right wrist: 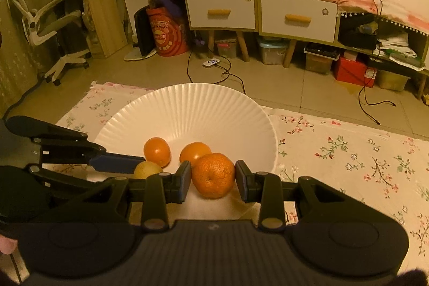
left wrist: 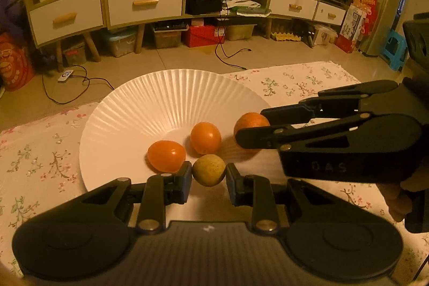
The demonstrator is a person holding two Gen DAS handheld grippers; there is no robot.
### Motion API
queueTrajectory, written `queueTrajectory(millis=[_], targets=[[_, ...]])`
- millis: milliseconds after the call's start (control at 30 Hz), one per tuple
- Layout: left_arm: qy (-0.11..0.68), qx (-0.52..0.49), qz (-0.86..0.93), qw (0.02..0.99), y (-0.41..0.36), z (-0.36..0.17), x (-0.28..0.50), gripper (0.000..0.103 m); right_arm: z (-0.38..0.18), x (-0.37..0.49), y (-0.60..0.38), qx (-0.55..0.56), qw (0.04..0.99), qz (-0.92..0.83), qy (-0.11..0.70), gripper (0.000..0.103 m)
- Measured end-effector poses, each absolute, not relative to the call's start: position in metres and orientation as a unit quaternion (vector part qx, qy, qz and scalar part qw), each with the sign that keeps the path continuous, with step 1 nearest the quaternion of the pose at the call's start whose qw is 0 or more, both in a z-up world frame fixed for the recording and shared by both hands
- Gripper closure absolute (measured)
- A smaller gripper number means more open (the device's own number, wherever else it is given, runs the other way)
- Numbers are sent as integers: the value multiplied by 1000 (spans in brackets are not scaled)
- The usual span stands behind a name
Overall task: Organize fruits
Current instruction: 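Carry the mandarin and tan fruit onto the white plate and open both tools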
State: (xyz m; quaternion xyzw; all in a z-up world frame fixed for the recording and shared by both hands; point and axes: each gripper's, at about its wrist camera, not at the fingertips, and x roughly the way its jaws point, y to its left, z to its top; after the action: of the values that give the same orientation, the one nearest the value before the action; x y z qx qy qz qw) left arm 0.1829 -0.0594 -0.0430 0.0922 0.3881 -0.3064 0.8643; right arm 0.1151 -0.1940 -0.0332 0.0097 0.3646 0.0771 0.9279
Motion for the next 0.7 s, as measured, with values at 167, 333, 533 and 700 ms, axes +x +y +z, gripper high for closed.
queueTrajectory(millis=[167, 333, 533, 700], targets=[[395, 93, -302, 862, -61, -48, 186, 71, -35, 121, -196, 13, 928, 78, 365, 71], [400, 95, -298, 862, -63, -51, 188, 71, -34, 124, -196, 4, 928, 82, 364, 71], [402, 93, -295, 862, -62, -52, 189, 70, -34, 124, -191, -16, 928, 82, 363, 71], [403, 93, -293, 862, -62, -51, 186, 55, -32, 123, -190, -13, 928, 84, 364, 70]])
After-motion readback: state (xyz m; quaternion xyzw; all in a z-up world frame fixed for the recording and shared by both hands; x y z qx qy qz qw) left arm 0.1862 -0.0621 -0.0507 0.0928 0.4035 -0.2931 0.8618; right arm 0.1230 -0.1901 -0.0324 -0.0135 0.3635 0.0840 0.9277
